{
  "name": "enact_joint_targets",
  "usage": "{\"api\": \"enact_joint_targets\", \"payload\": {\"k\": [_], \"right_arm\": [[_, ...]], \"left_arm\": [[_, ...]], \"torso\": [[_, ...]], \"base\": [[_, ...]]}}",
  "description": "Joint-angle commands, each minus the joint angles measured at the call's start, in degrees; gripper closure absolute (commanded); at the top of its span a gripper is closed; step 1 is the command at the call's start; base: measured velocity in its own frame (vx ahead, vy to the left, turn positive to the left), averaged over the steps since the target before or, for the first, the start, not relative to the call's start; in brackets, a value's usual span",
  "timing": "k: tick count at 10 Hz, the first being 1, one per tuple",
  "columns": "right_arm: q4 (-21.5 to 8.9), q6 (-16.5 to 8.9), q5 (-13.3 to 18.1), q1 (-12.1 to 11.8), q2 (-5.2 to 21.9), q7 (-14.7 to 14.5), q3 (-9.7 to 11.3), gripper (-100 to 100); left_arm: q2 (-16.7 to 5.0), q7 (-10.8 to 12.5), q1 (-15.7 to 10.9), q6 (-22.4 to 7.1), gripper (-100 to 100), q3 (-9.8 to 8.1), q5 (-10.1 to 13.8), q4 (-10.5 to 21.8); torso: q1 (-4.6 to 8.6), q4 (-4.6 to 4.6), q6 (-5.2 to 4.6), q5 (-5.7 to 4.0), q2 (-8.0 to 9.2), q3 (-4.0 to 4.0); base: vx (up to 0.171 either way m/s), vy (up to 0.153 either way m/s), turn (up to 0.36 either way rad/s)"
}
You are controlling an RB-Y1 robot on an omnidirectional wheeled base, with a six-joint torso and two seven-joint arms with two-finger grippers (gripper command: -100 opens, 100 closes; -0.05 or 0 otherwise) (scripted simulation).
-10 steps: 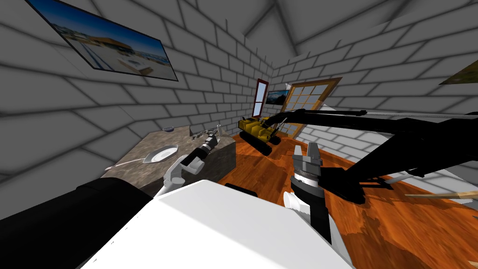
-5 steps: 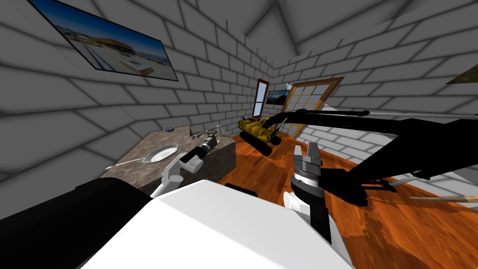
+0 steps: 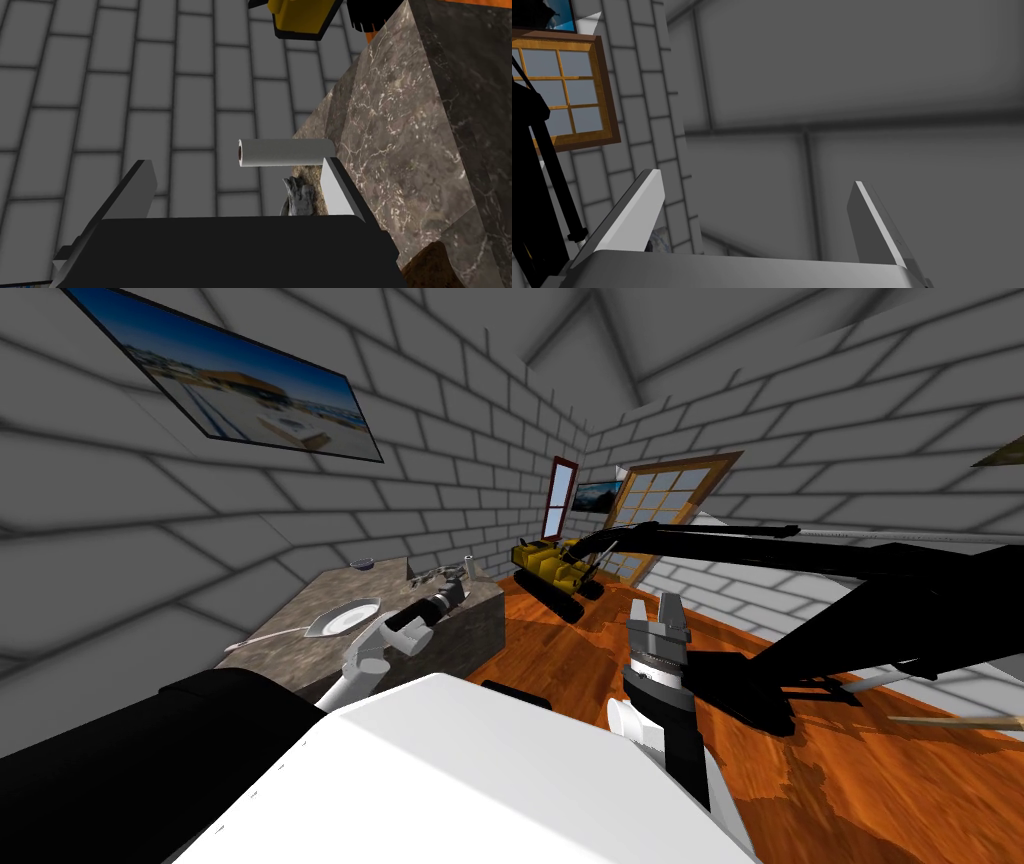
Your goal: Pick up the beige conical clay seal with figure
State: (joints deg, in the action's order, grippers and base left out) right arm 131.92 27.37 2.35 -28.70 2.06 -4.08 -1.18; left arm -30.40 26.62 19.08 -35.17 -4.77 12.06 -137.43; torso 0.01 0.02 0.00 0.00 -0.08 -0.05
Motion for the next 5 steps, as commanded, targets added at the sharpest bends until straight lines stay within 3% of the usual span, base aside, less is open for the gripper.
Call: {"api": "enact_joint_targets", "payload": {"k": [1, 2, 4, 5], "right_arm": [[0.0, 0.0, 0.0, 0.0, 0.0, 0.0, 0.0, 0], [0.0, 0.0, 0.0, 0.0, 0.0, 0.0, 0.0, 0], [0.0, 0.0, 0.0, 0.0, 0.0, 0.0, 0.0, 0], [0.0, 0.0, 0.0, 0.0, 0.0, 0.0, 0.0, 0]], "left_arm": [[-0.69, 0.87, -0.41, -2.86, -100, -0.2, 0.79, -0.07], [-2.05, 2.32, -0.98, -4.66, -100, -0.61, 2.49, -0.38], [-2.05, 2.32, -0.98, -7.1, -100, -0.61, 2.49, -0.38], [-3.36, 3.66, -1.54, -9.07, -100, -0.99, 4.23, -0.63]], "torso": [[0.0, 0.0, 0.0, 0.0, 0.0, 0.0], [-0.01, 0.01, -0.01, 0.0, -0.01, -0.01], [-0.03, 0.01, -0.01, 0.01, -0.04, -0.03], [-0.02, 0.0, 0.0, 0.01, 0.01, 0.0]], "base": [[0.023, -0.004, 0.014], [0.034, 0.004, 0.019], [0.02, -0.001, 0.003], [0.019, 0.0, 0.023]]}}
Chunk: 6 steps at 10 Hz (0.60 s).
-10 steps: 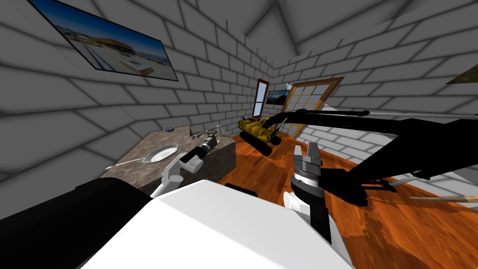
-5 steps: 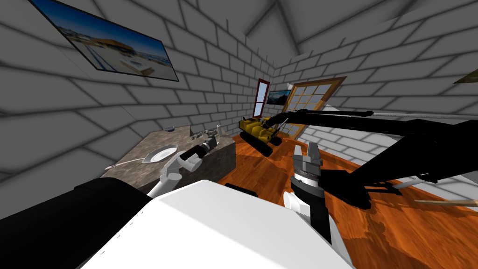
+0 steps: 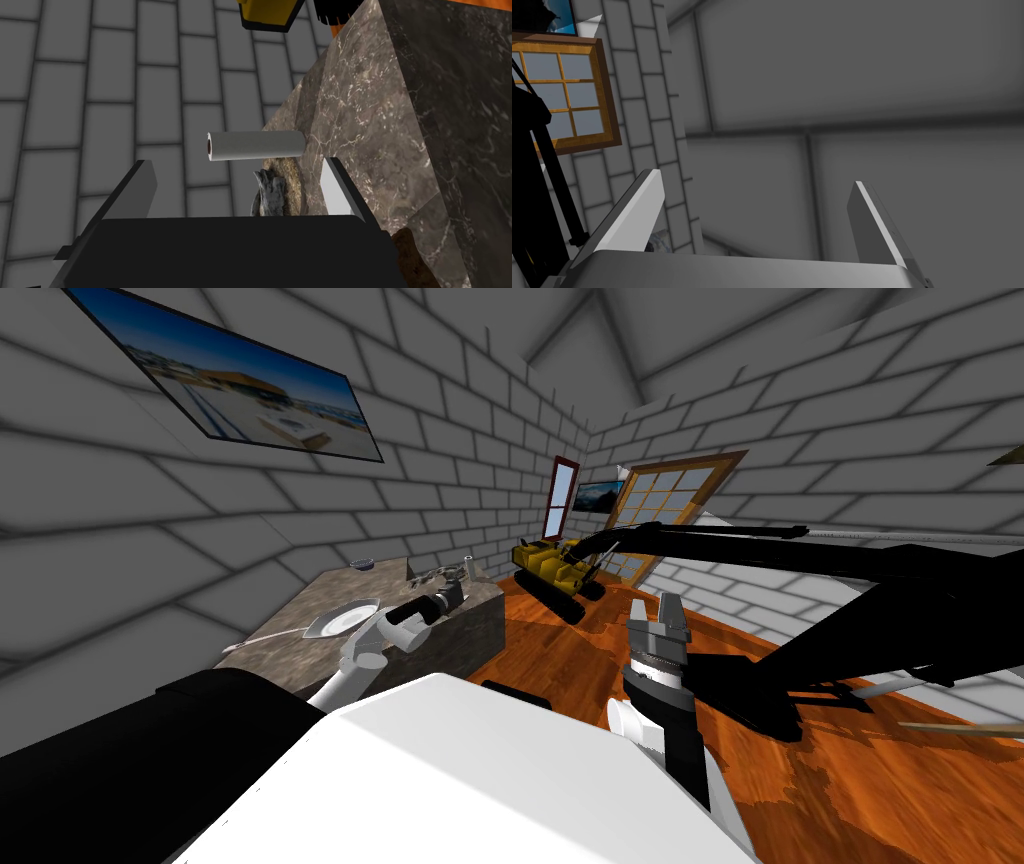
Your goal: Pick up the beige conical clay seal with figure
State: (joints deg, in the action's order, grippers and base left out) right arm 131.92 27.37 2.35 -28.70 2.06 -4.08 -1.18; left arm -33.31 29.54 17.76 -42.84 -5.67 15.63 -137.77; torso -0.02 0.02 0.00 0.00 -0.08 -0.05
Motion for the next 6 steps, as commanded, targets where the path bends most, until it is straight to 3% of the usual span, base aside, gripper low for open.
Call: {"api": "enact_joint_targets", "payload": {"k": [1, 2, 5, 6], "right_arm": [[0.0, 0.0, 0.0, 0.0, 0.0, 0.0, 0.0, 0], [0.0, 0.0, 0.0, 0.0, 0.0, 0.0, 0.0, 0], [0.0, 0.0, 0.0, 0.0, 0.0, 0.0, 0.0, 0], [0.0, 0.0, 0.0, 0.0, 0.0, 0.0, 0.0, 0]], "left_arm": [[-0.46, 0.74, -0.21, -2.86, -100, -0.09, 0.66, -0.29], [-0.46, 0.74, -0.21, -3.22, -100, -0.09, 0.66, -0.29], [-2.88, 3.09, -1.3, -8.6, -100, -0.78, 4.22, -0.61], [-2.88, 3.09, -1.3, -10.21, -100, -0.78, 4.22, -0.61]], "torso": [[0.0, 0.0, 0.0, 0.0, 0.0, 0.0], [0.0, 0.01, 0.0, 0.0, -0.01, -0.01], [-0.04, 0.01, 0.0, 0.01, -0.02, -0.02], [-0.05, 0.02, 0.0, 0.01, -0.08, -0.04]], "base": [[0.025, 0.002, 0.008], [0.014, 0.002, -0.003], [0.032, 0.011, 0.012], [0.038, 0.015, 0.006]]}}
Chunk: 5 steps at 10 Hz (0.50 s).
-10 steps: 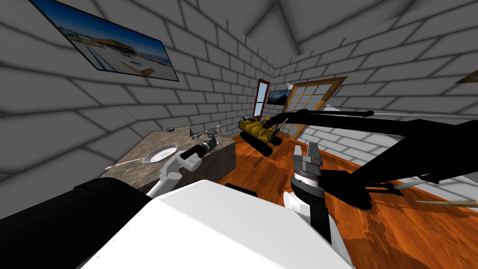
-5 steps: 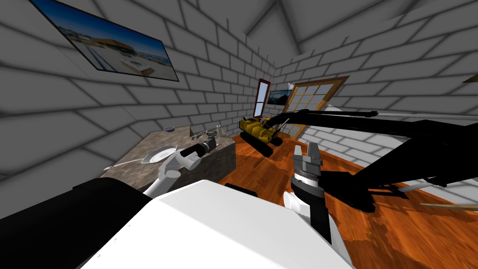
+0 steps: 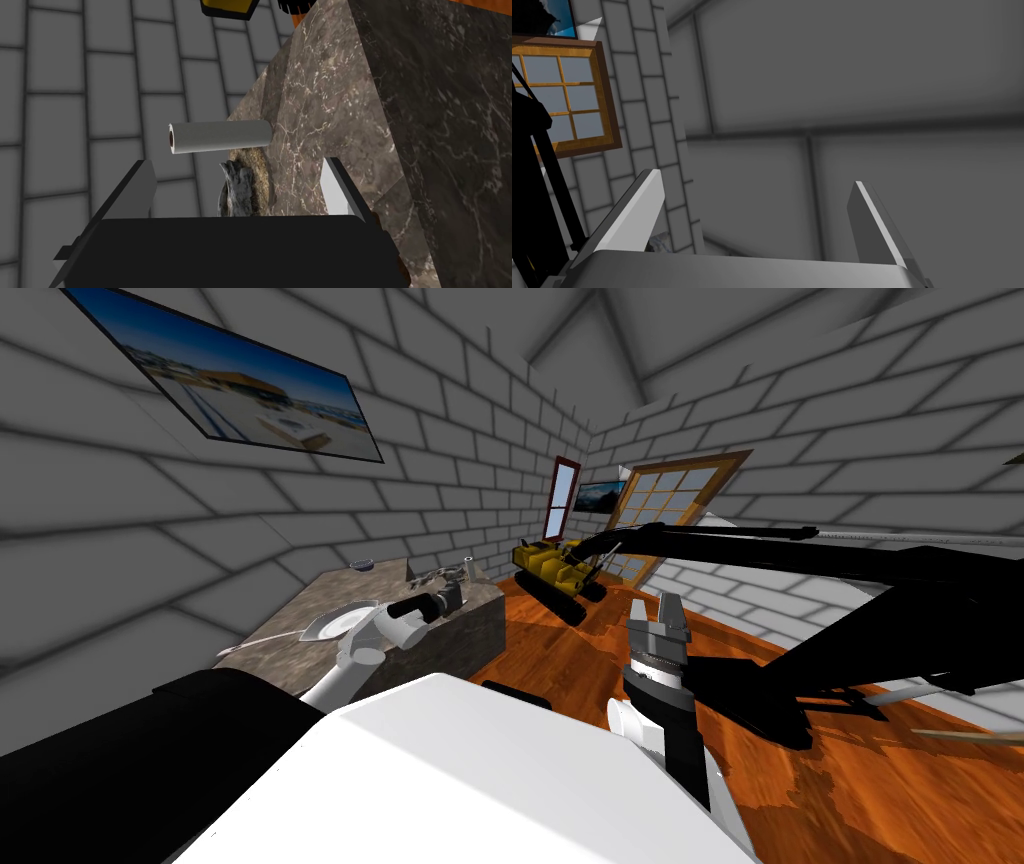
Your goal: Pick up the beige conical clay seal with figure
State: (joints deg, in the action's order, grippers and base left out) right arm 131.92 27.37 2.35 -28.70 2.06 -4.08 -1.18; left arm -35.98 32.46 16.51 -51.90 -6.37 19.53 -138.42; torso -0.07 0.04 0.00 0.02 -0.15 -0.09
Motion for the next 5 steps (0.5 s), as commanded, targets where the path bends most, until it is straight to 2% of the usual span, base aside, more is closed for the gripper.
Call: {"api": "enact_joint_targets", "payload": {"k": [1, 2, 3, 4, 5], "right_arm": [[0.0, 0.0, 0.0, 0.0, 0.0, 0.0, 0.0, 0], [0.0, 0.0, 0.0, 0.0, 0.0, 0.0, 0.0, 0], [0.0, 0.0, 0.0, 0.0, 0.0, 0.0, 0.0, 0], [0.0, 0.0, 0.0, 0.0, 0.0, 0.0, 0.0, 0], [0.0, 0.0, 0.0, 0.0, 0.0, 0.0, 0.0, 0]], "left_arm": [[-1.3, 1.18, -0.58, -2.86, -100, -0.39, 2.1, -0.04], [-1.3, 1.18, -0.58, -4.61, -100, -0.39, 2.1, -0.04], [-2.31, 2.09, -1.09, -6.42, -100, -0.67, 3.87, -0.07], [-2.31, 2.09, -1.09, -8.26, -100, -0.67, 3.87, -0.07], [-3.26, 2.9, -1.57, -10.04, -100, -0.94, 5.61, -0.04]], "torso": [[0.0, 0.0, 0.0, 0.0, 0.0, 0.0], [-0.03, 0.0, 0.0, 0.0, 0.0, 0.0], [-0.02, 0.0, 0.0, 0.01, 0.01, 0.0], [-0.06, 0.0, 0.0, 0.01, -0.04, -0.02], [-0.06, 0.01, 0.0, 0.02, -0.02, -0.01]], "base": [[0.037, 0.023, 0.011], [0.034, 0.019, 0.003], [0.049, 0.029, 0.009], [0.041, 0.028, 0.002], [0.041, 0.037, 0.006]]}}
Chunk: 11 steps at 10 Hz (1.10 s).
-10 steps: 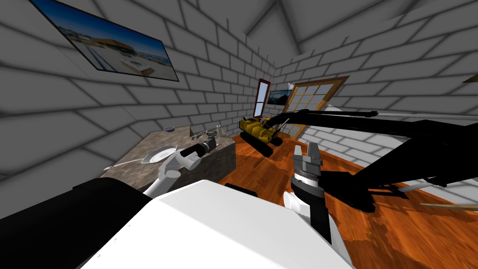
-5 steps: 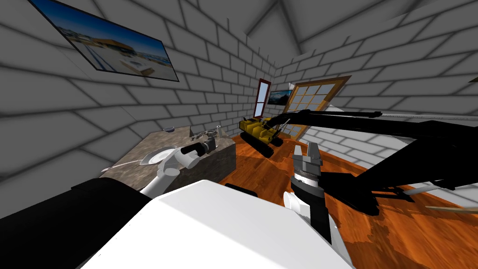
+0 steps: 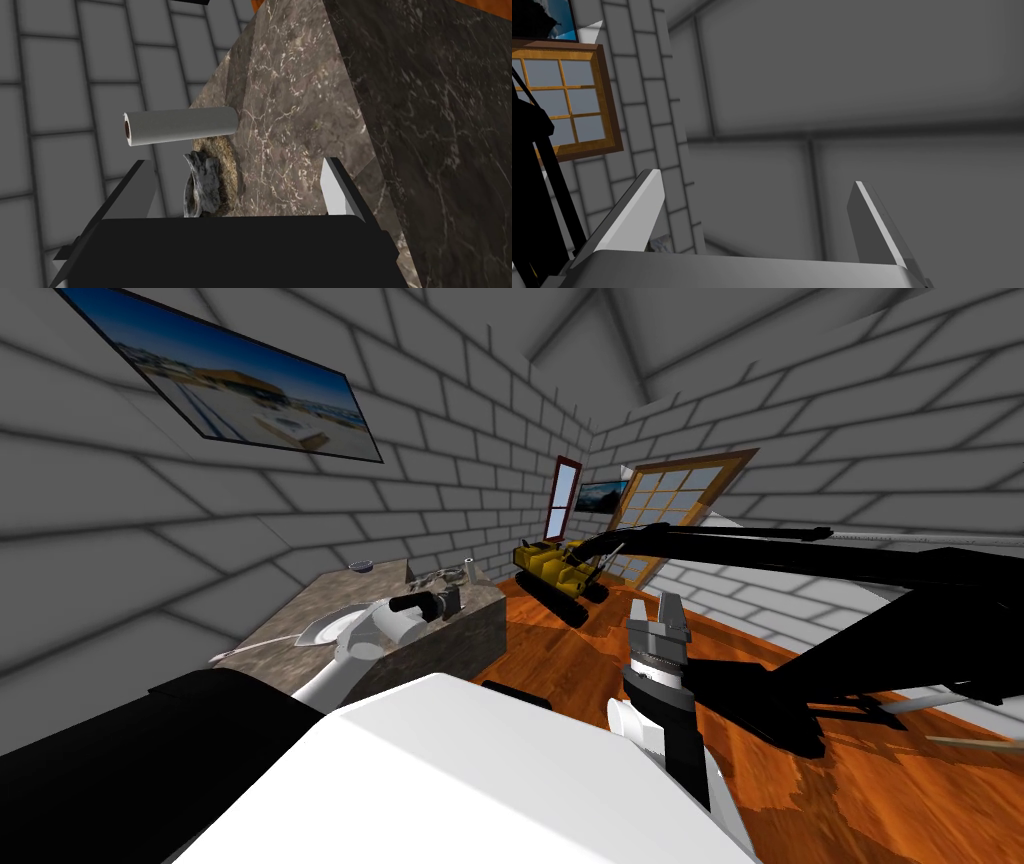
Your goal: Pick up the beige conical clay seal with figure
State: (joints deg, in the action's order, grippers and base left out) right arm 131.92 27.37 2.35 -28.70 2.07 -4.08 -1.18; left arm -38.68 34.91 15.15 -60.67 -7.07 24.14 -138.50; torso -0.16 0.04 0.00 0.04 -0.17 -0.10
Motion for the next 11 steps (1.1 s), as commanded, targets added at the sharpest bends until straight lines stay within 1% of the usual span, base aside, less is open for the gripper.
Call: {"api": "enact_joint_targets", "payload": {"k": [1, 2, 3, 4, 5, 6, 7, 8, 9, 11], "right_arm": [[0.0, 0.0, 0.0, 0.0, 0.0, 0.0, 0.0, 0], [0.0, 0.0, 0.0, 0.0, 0.0, 0.0, 0.0, 0], [0.0, 0.0, 0.0, 0.0, 0.0, 0.0, 0.0, 0], [0.0, 0.0, 0.0, 0.0, 0.0, 0.0, 0.0, 0], [0.0, 0.0, 0.0, 0.0, 0.0, 0.0, 0.0, 0], [0.0, 0.0, 0.0, 0.0, 0.0, 0.0, 0.0, 0], [0.0, 0.0, 0.0, 0.0, 0.0, 0.0, 0.0, 0], [0.0, 0.0, 0.0, 0.0, 0.0, 0.0, 0.0, 0], [0.0, 0.0, 0.0, 0.0, 0.0, 0.0, 0.0, 0], [0.0, 0.0, 0.0, 0.0, 0.0, 0.0, 0.0, 0]], "left_arm": [[-0.55, 0.45, -0.22, -2.68, -100, -0.23, 1.01, 0.04], [-1.43, 1.17, -0.67, -4.35, -100, -0.46, 2.72, 0.11], [-1.43, 1.17, -0.67, -5.71, -100, -0.46, 2.72, 0.11], [-2.26, 1.81, -1.09, -7.5, -100, -0.65, 4.38, 0.22], [-2.26, 1.81, -1.09, -8.59, -100, -0.65, 4.38, 0.22], [-3.05, 2.36, -1.46, -10.7, -100, -0.81, 5.99, 0.36], [-3.05, 2.36, -1.46, -11.31, -100, -0.81, 5.99, 0.36], [-3.8, 2.85, -1.78, -13.36, -100, -0.93, 7.53, 0.55], [-3.8, 2.85, -1.78, -13.86, -100, -0.93, 7.53, 0.55], [-5.13, 3.65, -2.24, -17.56, -100, -1.04, 10.38, 1.02]], "torso": [[0.0, 0.0, 0.0, 0.0, 0.0, 0.0], [0.03, 0.0, 0.0, 0.0, 0.02, 0.01], [0.02, 0.0, 0.0, 0.0, 0.0, 0.0], [0.03, 0.0, 0.0, 0.0, 0.01, 0.0], [0.02, 0.0, 0.0, 0.0, -0.02, -0.01], [0.01, 0.0, 0.0, 0.0, 0.0, 0.0], [0.0, 0.0, 0.0, 0.01, -0.01, -0.01], [0.01, 0.0, 0.0, 0.0, 0.01, 0.0], [-0.03, 0.0, 0.0, 0.01, -0.01, -0.01], [-0.03, 0.0, 0.0, 0.01, 0.03, 0.01]], "base": [[0.037, 0.028, 0.001], [0.044, 0.031, 0.006], [0.038, 0.029, 0.0], [0.05, 0.03, 0.002], [0.043, 0.035, 0.001], [0.044, 0.038, 0.001], [0.039, 0.034, -0.001], [0.048, 0.048, 0.002], [0.035, 0.041, -0.003], [0.046, 0.053, -0.001]]}}
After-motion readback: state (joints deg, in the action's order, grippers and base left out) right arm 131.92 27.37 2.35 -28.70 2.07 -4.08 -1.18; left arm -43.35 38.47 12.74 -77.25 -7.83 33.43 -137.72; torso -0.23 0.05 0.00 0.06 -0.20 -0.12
